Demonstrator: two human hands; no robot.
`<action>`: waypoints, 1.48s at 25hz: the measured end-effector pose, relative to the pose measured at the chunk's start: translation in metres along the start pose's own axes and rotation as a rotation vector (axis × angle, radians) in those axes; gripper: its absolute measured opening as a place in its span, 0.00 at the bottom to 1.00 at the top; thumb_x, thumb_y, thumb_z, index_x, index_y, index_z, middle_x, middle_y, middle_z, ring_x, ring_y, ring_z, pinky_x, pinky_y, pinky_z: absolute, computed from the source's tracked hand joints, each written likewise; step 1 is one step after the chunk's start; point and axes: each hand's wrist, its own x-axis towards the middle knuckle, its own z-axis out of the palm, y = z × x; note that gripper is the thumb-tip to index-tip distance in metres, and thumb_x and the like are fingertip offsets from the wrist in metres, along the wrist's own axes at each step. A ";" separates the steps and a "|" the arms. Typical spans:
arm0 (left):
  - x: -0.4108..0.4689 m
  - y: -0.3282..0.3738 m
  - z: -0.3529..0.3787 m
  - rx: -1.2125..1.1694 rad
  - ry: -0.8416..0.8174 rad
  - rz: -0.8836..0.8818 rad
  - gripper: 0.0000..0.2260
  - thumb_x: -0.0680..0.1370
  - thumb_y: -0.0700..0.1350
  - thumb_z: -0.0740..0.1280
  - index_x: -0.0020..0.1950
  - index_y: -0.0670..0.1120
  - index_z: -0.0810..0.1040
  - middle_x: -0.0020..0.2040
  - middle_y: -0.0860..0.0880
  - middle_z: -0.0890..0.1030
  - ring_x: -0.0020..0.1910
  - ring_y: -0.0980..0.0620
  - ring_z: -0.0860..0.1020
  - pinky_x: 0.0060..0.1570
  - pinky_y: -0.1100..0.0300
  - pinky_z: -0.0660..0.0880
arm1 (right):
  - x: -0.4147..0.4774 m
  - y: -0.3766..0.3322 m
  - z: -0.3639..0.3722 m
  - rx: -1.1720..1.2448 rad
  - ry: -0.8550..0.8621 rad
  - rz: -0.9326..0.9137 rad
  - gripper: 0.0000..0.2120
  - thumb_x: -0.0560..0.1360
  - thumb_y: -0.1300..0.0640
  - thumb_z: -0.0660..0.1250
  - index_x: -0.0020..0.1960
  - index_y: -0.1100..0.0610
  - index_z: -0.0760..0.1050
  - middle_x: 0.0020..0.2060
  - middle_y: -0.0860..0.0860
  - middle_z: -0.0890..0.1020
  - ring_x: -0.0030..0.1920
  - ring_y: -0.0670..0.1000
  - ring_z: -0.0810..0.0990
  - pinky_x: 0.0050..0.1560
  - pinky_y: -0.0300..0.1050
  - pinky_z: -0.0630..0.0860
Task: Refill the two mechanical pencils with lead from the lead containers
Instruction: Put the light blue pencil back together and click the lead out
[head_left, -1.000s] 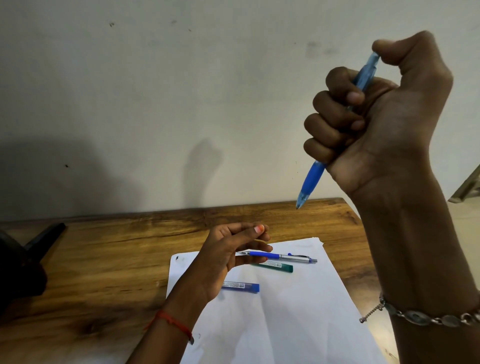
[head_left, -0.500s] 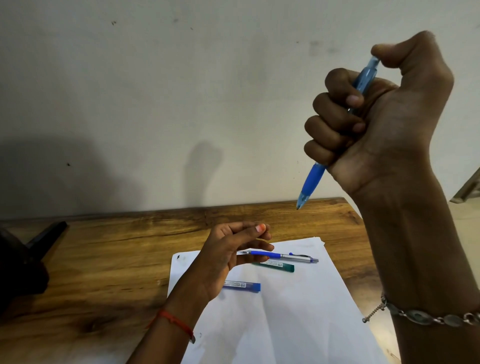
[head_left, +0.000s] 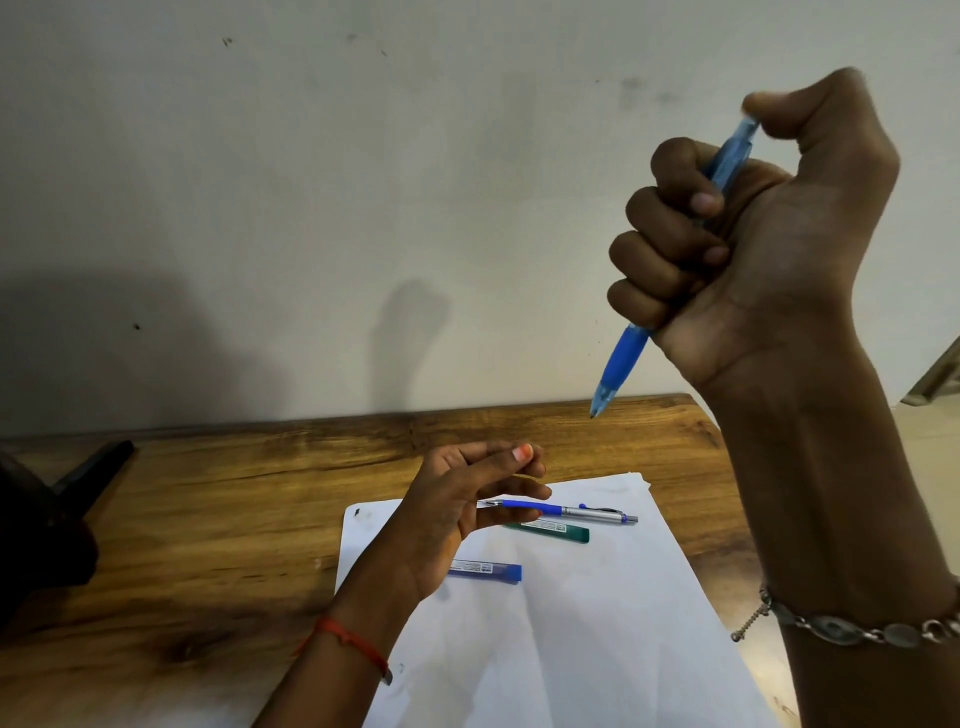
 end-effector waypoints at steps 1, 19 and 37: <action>0.000 0.000 0.000 0.000 0.000 -0.003 0.07 0.66 0.46 0.67 0.37 0.46 0.84 0.35 0.48 0.84 0.35 0.51 0.83 0.36 0.60 0.81 | 0.000 0.000 0.000 0.002 -0.003 0.001 0.22 0.75 0.46 0.46 0.26 0.56 0.57 0.18 0.47 0.54 0.21 0.46 0.50 0.23 0.35 0.51; 0.001 -0.001 -0.001 -0.005 -0.005 -0.004 0.08 0.65 0.46 0.67 0.38 0.45 0.84 0.35 0.48 0.84 0.35 0.51 0.83 0.36 0.60 0.81 | 0.002 0.004 -0.002 0.009 -0.003 -0.004 0.22 0.75 0.46 0.47 0.27 0.56 0.58 0.18 0.46 0.55 0.21 0.46 0.50 0.23 0.34 0.52; 0.003 -0.004 0.000 -0.006 -0.014 0.000 0.09 0.66 0.45 0.66 0.41 0.43 0.82 0.35 0.48 0.84 0.35 0.51 0.83 0.36 0.60 0.81 | 0.005 0.004 -0.009 0.038 0.013 -0.008 0.22 0.75 0.45 0.47 0.27 0.56 0.58 0.19 0.46 0.55 0.21 0.46 0.50 0.22 0.34 0.52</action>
